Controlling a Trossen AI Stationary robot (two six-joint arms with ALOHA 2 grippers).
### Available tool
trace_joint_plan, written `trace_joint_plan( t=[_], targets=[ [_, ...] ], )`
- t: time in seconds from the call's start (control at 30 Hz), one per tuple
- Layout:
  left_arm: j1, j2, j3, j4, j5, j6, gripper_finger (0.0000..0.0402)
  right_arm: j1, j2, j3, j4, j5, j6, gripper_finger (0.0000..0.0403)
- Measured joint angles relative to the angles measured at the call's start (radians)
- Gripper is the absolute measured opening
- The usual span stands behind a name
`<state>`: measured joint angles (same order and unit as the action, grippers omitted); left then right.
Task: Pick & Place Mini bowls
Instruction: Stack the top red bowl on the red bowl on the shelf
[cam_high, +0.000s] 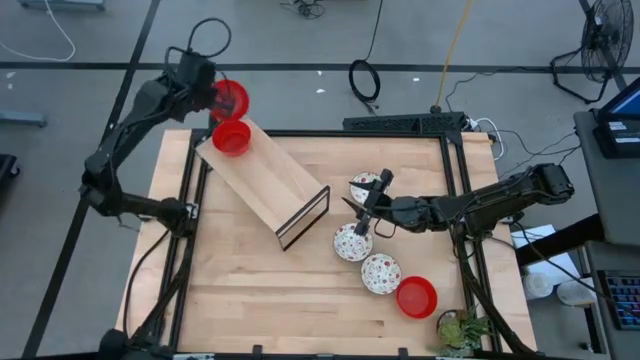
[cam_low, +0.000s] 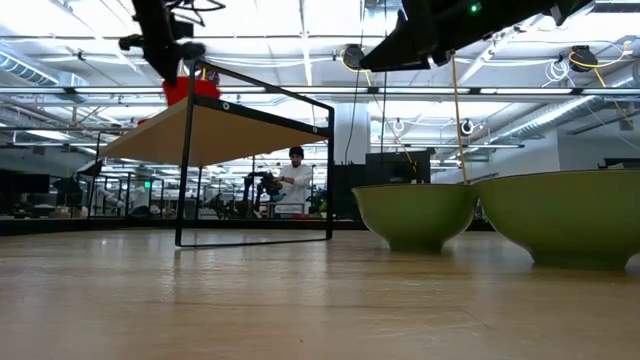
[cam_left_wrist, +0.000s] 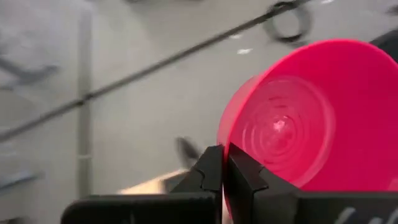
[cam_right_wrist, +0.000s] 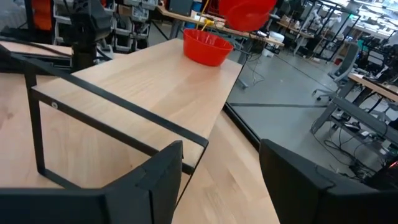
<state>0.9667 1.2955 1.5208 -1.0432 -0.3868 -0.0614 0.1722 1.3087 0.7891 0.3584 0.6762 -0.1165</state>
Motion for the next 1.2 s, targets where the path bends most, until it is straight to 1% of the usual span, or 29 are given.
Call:
trace_joint_plan(
  t=[0.07,0.13,0.2,0.3,0.47,0.6,0.7,0.8,1.0,1.2],
  targets=[
    [0.007,0.009,0.039,-0.038,0.083,-0.035,0.0003,0.000,-0.001,0.000,0.005,0.000,0.000,0.0200],
    [0.016,0.017,0.080,-0.075,0.133,-0.063,0.0003,0.000,0.000,0.000,0.002,0.001,0.001,0.0199],
    [0.025,0.031,0.115,-0.156,0.184,-0.108,0.0003,0.000,0.000,0.000,-0.001,0.001,0.011,0.0198],
    [0.050,0.058,0.133,-0.297,0.208,-0.180,0.0003,0.000,0.000,0.000,-0.005,0.000,0.033,0.0196],
    [0.054,0.097,0.132,-0.427,0.274,-0.211,0.0003,0.001,0.000,0.000,-0.016,0.000,0.049,0.0196],
    [0.049,0.127,0.130,-0.444,0.251,-0.230,0.0003,0.001,0.000,0.000,-0.020,0.000,0.053,0.0196],
    [0.046,0.146,0.131,-0.447,0.203,-0.244,0.0003,0.001,0.000,0.000,-0.020,0.000,0.053,0.0196],
    [0.039,0.167,0.130,-0.446,0.187,-0.259,0.0003,0.001,0.000,0.000,-0.021,0.000,0.053,0.0196],
    [0.035,0.181,0.130,-0.452,0.213,-0.258,0.0009,0.001,0.000,0.000,-0.035,0.000,0.053,0.0196],
    [0.036,0.181,0.130,-0.477,0.212,-0.258,0.0013,0.001,0.000,0.000,-0.037,0.000,0.053,0.0196]
  ],
)
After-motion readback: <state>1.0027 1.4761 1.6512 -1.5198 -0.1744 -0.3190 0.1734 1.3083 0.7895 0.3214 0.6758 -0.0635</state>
